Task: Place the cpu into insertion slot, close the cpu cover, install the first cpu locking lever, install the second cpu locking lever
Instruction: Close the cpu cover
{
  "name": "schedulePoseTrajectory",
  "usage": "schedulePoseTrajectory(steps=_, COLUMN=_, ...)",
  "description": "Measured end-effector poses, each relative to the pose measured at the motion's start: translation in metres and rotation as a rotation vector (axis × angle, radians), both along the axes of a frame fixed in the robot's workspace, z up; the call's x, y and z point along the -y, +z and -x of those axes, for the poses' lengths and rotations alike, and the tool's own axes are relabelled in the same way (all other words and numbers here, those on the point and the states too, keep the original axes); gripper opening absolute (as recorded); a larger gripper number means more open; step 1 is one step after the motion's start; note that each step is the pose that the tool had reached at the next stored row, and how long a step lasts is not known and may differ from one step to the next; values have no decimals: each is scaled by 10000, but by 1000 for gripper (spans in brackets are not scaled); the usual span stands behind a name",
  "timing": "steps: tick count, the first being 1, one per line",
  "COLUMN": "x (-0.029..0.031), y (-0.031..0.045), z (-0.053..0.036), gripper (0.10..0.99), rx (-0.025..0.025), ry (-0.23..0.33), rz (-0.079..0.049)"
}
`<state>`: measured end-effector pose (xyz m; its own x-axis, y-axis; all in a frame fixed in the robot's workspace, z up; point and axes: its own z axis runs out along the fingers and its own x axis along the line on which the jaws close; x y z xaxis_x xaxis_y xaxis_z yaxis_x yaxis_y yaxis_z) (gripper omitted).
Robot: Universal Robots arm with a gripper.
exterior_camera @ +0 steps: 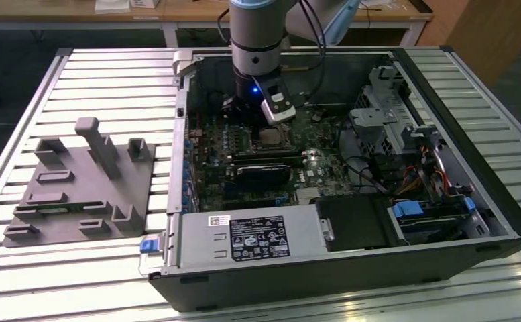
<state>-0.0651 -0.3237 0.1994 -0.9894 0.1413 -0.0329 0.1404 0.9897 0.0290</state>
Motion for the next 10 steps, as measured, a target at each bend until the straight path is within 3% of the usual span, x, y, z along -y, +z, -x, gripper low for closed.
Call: schedulePoseTrajectory(steps=10, x=0, y=-15, z=0, gripper=106, rx=0, ry=1, rz=0)
